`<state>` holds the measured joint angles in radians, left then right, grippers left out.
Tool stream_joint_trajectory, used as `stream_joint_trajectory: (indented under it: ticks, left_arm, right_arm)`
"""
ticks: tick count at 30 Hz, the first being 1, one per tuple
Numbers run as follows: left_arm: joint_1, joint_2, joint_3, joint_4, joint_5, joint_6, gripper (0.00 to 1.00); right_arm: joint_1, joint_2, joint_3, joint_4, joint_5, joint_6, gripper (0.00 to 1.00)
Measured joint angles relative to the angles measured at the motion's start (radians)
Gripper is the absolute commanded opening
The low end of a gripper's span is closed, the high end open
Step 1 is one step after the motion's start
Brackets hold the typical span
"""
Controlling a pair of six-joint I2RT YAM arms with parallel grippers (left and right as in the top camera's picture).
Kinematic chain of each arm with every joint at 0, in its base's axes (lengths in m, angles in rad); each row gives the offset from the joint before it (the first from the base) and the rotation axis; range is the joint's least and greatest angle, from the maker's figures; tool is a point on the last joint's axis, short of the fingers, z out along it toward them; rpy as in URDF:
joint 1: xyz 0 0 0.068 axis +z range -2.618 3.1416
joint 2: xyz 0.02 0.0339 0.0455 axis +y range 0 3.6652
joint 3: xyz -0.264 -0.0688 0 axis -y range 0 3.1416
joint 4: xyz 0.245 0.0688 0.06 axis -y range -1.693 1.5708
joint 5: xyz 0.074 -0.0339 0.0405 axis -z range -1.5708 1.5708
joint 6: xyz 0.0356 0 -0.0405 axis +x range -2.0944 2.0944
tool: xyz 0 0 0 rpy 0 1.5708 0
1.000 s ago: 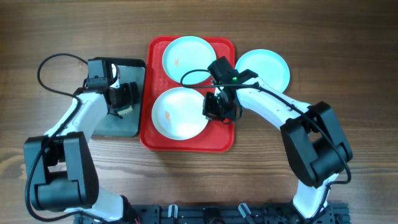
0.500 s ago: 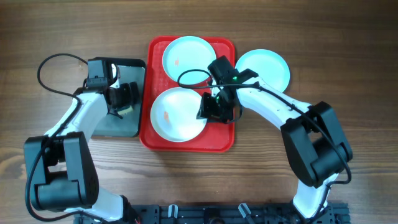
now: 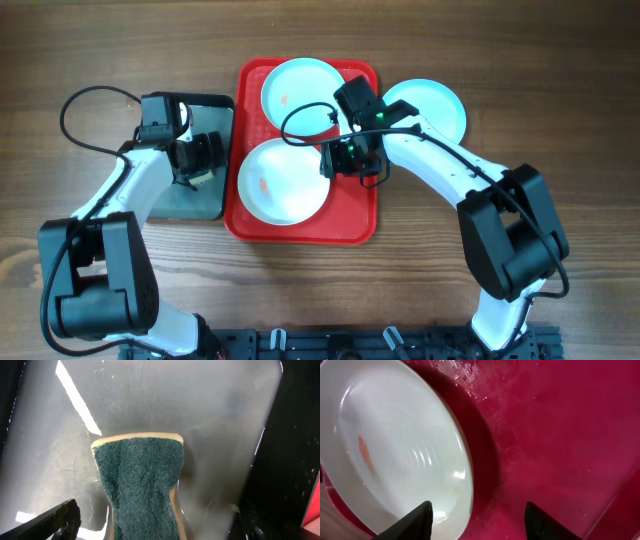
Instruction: Clean dirty plates on tray and stack at the side
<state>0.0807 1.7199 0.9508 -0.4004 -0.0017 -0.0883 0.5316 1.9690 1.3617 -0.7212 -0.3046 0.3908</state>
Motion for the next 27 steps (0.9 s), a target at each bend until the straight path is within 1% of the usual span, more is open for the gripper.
stream_joint_trajectory:
  ticks: [2, 9, 18, 19, 24, 25, 27]
  left_arm:
    - [0.000, 0.000, 0.000, 0.000, 0.000, 0.000, 1.00]
    - [0.000, 0.000, 0.000, 0.000, 0.000, 0.000, 1.00]
    - [0.000, 0.000, 0.000, 0.014, 0.000, 0.000, 1.00]
    - [0.000, 0.000, 0.000, 0.015, 0.000, 0.000, 1.00]
    - [0.000, 0.000, 0.000, 0.000, 0.000, 0.000, 1.00]
    - [0.000, 0.000, 0.000, -0.003, 0.000, 0.000, 0.97]
    - [0.000, 0.000, 0.000, -0.003, 0.000, -0.001, 0.79]
  right_arm:
    - [0.000, 0.000, 0.000, 0.003, 0.006, -0.002, 0.41]
    - [0.008, 0.000, 0.000, 0.019, 0.042, -0.011, 0.40]
    - [0.082, 0.000, 0.000, 0.035, 0.153, -0.012, 0.43]
    - [0.088, 0.000, 0.000, 0.034, 0.166, -0.012, 0.45]
    - [0.096, 0.000, 0.000, 0.045, 0.231, -0.016, 0.46]
    - [0.096, 0.000, 0.000, 0.046, 0.237, -0.016, 0.45]
    - [0.096, 0.000, 0.000, 0.050, 0.252, -0.019, 0.46]
